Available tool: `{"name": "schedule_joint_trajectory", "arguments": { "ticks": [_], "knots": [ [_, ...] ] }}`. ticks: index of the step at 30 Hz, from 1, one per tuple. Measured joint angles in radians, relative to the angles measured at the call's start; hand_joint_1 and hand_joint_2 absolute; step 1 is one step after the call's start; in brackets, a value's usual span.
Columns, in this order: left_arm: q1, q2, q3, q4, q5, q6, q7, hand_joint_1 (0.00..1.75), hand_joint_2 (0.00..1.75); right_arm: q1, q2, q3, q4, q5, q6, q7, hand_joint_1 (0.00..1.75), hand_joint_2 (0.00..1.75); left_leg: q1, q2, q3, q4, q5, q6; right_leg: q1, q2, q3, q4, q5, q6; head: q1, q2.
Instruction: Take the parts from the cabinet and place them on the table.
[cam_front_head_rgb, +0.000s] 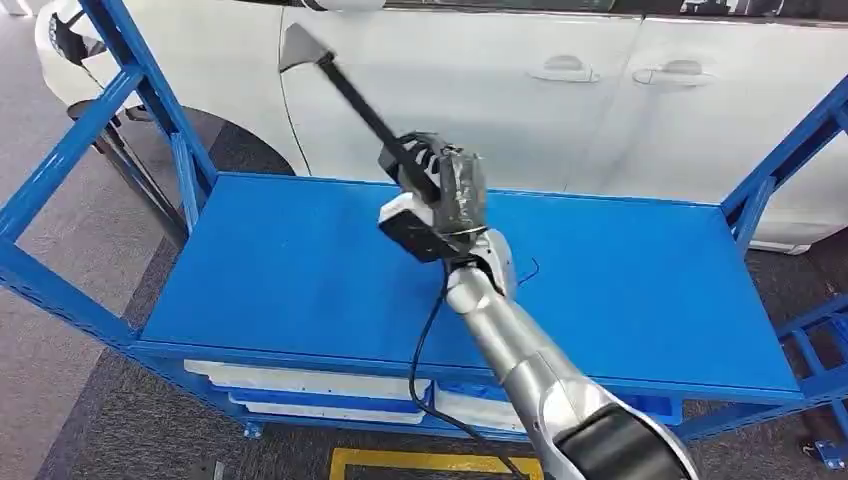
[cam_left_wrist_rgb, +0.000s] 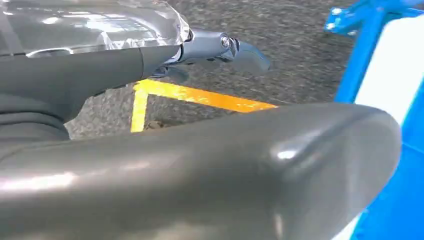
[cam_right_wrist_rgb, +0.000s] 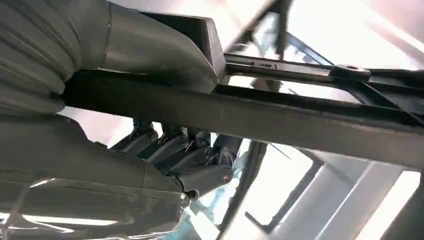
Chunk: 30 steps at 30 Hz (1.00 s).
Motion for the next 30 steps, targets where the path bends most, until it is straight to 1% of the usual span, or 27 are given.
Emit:
{"name": "schedule_joint_trajectory", "arguments": {
  "ticks": [1, 2, 3, 4, 5, 6, 7, 8, 9, 10, 11, 12, 14, 15, 16, 17, 18, 19, 20, 21, 23, 24, 25, 26, 27, 29, 30],
  "knots": [
    [0.006, 0.000, 0.007, 0.000, 0.000, 0.000, 0.002, 0.00, 0.00, 0.041, -0.019, -0.006, -0.108, -0.076, 0.037, -0.002, 1.50, 1.75, 0.000, -0.002, 0.000, 0.001, -0.001, 0.001, -0.001, 0.000, -0.009, 0.005, 0.013, 0.000, 0.000, 0.000],
    [0.011, 0.000, 0.011, 0.000, 0.000, 0.000, 0.002, 0.00, 0.00, 0.068, -0.032, -0.010, -0.185, -0.136, 0.069, -0.006, 1.50, 1.75, -0.001, -0.003, 0.002, 0.002, -0.003, 0.000, -0.002, 0.000, 0.007, -0.037, 0.048, -0.002, 0.000, 0.000],
    [0.014, 0.001, 0.015, 0.000, 0.000, 0.002, 0.003, 0.00, 0.00, 0.088, -0.047, -0.014, -0.275, -0.202, 0.110, -0.008, 1.50, 1.75, -0.002, -0.003, 0.004, 0.003, -0.006, -0.003, -0.001, 0.000, 0.045, -0.123, 0.099, -0.006, 0.000, 0.000],
    [0.014, 0.001, 0.019, 0.000, 0.000, 0.003, 0.004, 0.00, 0.00, 0.110, -0.060, -0.019, -0.358, -0.268, 0.155, -0.013, 1.50, 1.75, -0.003, -0.003, 0.008, 0.004, -0.010, -0.004, -0.001, -0.001, 0.094, -0.230, 0.152, -0.011, 0.000, 0.000],
    [0.015, 0.001, 0.024, 0.000, 0.000, 0.004, 0.005, 0.00, 0.00, 0.135, -0.072, -0.022, -0.425, -0.333, 0.200, -0.020, 1.50, 1.75, -0.004, -0.003, 0.010, 0.004, -0.013, -0.007, 0.000, -0.002, 0.131, -0.312, 0.177, -0.019, 0.000, 0.000],
    [0.015, 0.001, 0.029, 0.000, 0.004, 0.005, 0.005, 0.00, 0.00, 0.160, -0.085, -0.025, -0.503, -0.414, 0.259, -0.027, 1.50, 1.75, -0.014, -0.004, 0.008, 0.011, -0.017, -0.013, 0.005, -0.004, 0.139, -0.330, 0.169, -0.019, 0.000, 0.000],
    [0.019, 0.003, 0.032, 0.000, 0.006, 0.004, 0.005, 0.00, 0.00, 0.184, -0.095, -0.027, -0.556, -0.477, 0.313, -0.034, 1.50, 1.75, -0.010, -0.004, 0.008, 0.008, -0.017, -0.016, 0.004, -0.003, 0.137, -0.327, 0.169, -0.021, 0.000, 0.000],
    [0.024, 0.004, 0.036, 0.000, 0.007, 0.003, 0.003, 0.00, 0.00, 0.213, -0.106, -0.027, -0.615, -0.553, 0.387, -0.042, 1.50, 1.75, -0.010, -0.003, 0.010, 0.006, -0.019, -0.021, 0.006, -0.001, 0.137, -0.326, 0.167, -0.025, 0.000, 0.000],
    [0.027, 0.004, 0.038, 0.000, 0.009, 0.002, 0.003, 0.00, 0.00, 0.237, -0.114, -0.029, -0.657, -0.601, 0.436, -0.047, 1.50, 1.75, -0.008, -0.002, 0.013, 0.003, -0.019, -0.027, 0.008, 0.000, 0.138, -0.326, 0.166, -0.030, 0.000, 0.000],
    [0.027, 0.006, 0.042, 0.000, 0.009, 0.000, 0.003, 0.00, 0.00, 0.260, -0.121, -0.030, -0.700, -0.632, 0.487, -0.056, 1.50, 1.75, -0.010, -0.002, 0.014, 0.005, -0.023, -0.032, 0.002, -0.001, 0.141, -0.334, 0.169, -0.037, 0.000, 0.000],
    [0.029, 0.008, 0.047, 0.000, 0.010, -0.001, 0.003, 0.00, 0.00, 0.285, -0.125, -0.029, -0.737, -0.653, 0.527, -0.065, 1.50, 1.75, -0.007, 0.001, 0.010, 0.019, -0.036, -0.038, -0.002, -0.003, 0.146, -0.337, 0.171, -0.040, 0.000, 0.000],
    [0.029, 0.008, 0.050, 0.000, 0.010, -0.003, 0.003, 0.00, 0.00, 0.308, -0.127, -0.027, -0.776, -0.676, 0.565, -0.076, 1.50, 1.75, -0.007, 0.003, -0.009, 0.066, -0.070, -0.043, -0.003, -0.005, 0.148, -0.337, 0.169, -0.046, 0.000, 0.000],
    [0.030, 0.009, 0.055, 0.000, 0.010, -0.004, 0.001, 0.00, 0.00, 0.363, -0.137, -0.016, -0.840, -0.723, 0.634, -0.078, 1.50, 1.75, -0.004, 0.003, -0.084, 0.234, -0.151, -0.051, -0.002, -0.007, 0.150, -0.337, 0.165, -0.050, 0.000, 0.000],
    [0.034, 0.010, 0.057, 0.000, 0.010, -0.005, -0.002, 0.00, 0.00, 0.396, -0.143, -0.009, -0.867, -0.735, 0.662, -0.080, 1.50, 1.75, -0.004, 0.003, -0.119, 0.304, -0.173, -0.053, -0.001, -0.007, 0.151, -0.337, 0.164, -0.052, 0.000, 0.000],
    [0.039, 0.010, 0.058, 0.000, 0.010, -0.005, -0.005, 0.00, 0.00, 0.428, -0.150, 0.001, -0.891, -0.741, 0.685, -0.086, 1.50, 1.75, -0.004, 0.003, -0.133, 0.329, -0.171, -0.053, 0.000, -0.007, 0.152, -0.337, 0.163, -0.052, 0.000, 0.000],
    [0.043, 0.011, 0.058, 0.000, 0.009, -0.005, -0.006, 0.00, 0.00, 0.455, -0.156, 0.009, -0.908, -0.742, 0.704, -0.093, 1.50, 1.75, -0.004, 0.003, -0.123, 0.304, -0.147, -0.051, 0.001, -0.005, 0.154, -0.337, 0.162, -0.052, 0.000, 0.000],
    [0.046, 0.012, 0.059, 0.000, 0.009, -0.005, -0.009, 0.00, 0.00, 0.476, -0.162, 0.017, -0.922, -0.739, 0.721, -0.101, 1.50, 1.75, -0.004, 0.003, -0.092, 0.239, -0.107, -0.047, 0.002, -0.004, 0.156, -0.337, 0.161, -0.052, 0.000, 0.000],
    [0.046, 0.013, 0.059, 0.000, 0.009, -0.005, -0.011, 0.00, 0.00, 0.494, -0.167, 0.026, -0.940, -0.731, 0.735, -0.108, 1.50, 1.75, -0.005, 0.003, -0.044, 0.141, -0.057, -0.039, 0.004, -0.002, 0.161, -0.337, 0.158, -0.052, 0.000, 0.000],
    [0.046, 0.016, 0.059, 0.000, 0.007, -0.005, -0.016, 0.00, 0.00, 0.507, -0.174, 0.036, -0.958, -0.724, 0.748, -0.112, 1.50, 1.75, -0.008, 0.003, 0.007, 0.041, -0.015, -0.028, 0.006, -0.001, 0.166, -0.337, 0.156, -0.050, 0.000, 0.000],
    [0.046, 0.021, 0.060, 0.000, 0.006, -0.005, -0.017, 0.00, 0.00, 0.515, -0.178, 0.042, -0.969, -0.723, 0.754, -0.114, 1.50, 1.75, -0.014, 0.004, 0.026, 0.006, -0.030, -0.021, 0.013, -0.001, 0.166, -0.335, 0.153, -0.045, 0.000, 0.000],
    [0.043, 0.021, 0.060, 0.000, 0.002, -0.005, -0.020, 0.00, 0.00, 0.527, -0.188, 0.054, -0.987, -0.719, 0.765, -0.113, 1.50, 1.75, -0.017, 0.002, 0.025, 0.002, -0.027, -0.019, 0.008, -0.001, 0.163, -0.334, 0.154, -0.036, 0.000, 0.000],
    [0.044, 0.023, 0.060, 0.000, -0.001, -0.006, -0.019, 0.00, 0.00, 0.533, -0.191, 0.058, -0.994, -0.714, 0.767, -0.113, 1.50, 1.75, -0.019, 0.002, 0.026, 0.002, -0.027, -0.015, 0.005, -0.001, 0.165, -0.335, 0.155, -0.031, 0.000, 0.000],
    [0.044, 0.023, 0.060, 0.000, -0.003, -0.006, -0.019, 0.00, 0.00, 0.538, -0.194, 0.062, -1.006, -0.701, 0.767, -0.112, 1.50, 1.75, -0.016, 0.002, 0.028, -0.005, -0.022, -0.008, 0.007, -0.001, 0.166, -0.337, 0.156, -0.025, 0.000, 0.000],
    [0.044, 0.023, 0.060, 0.000, -0.007, -0.006, -0.015, 0.00, 0.00, 0.544, -0.197, 0.067, -1.017, -0.686, 0.767, -0.110, 1.50, 1.75, -0.007, 0.005, 0.035, -0.016, -0.014, -0.003, 0.005, -0.001, 0.164, -0.325, 0.145, -0.018, 0.000, 0.000],
    [0.041, 0.022, 0.060, 0.000, -0.013, -0.006, -0.012, 0.00, 0.00, 0.548, -0.201, 0.073, -1.028, -0.671, 0.765, -0.111, 1.50, 1.75, -0.007, 0.005, 0.036, -0.019, -0.010, 0.003, 0.005, -0.001, 0.150, -0.292, 0.118, -0.012, 0.000, 0.000],
    [0.037, 0.022, 0.059, 0.000, -0.017, -0.002, -0.002, 0.00, 0.00, 0.560, -0.207, 0.082, -1.037, -0.648, 0.759, -0.113, 1.50, 1.75, -0.007, 0.006, 0.034, -0.017, -0.008, 0.005, -0.003, -0.001, 0.080, -0.134, 0.027, -0.003, 0.000, 0.000],
    [0.036, 0.022, 0.059, 0.000, -0.021, 0.000, 0.003, 0.00, 0.00, 0.566, -0.210, 0.086, -1.038, -0.644, 0.754, -0.113, 1.50, 1.75, -0.007, 0.007, 0.031, -0.015, -0.008, 0.006, -0.005, -0.001, 0.046, -0.057, -0.006, 0.001, 0.000, 0.000]
  ]
}}
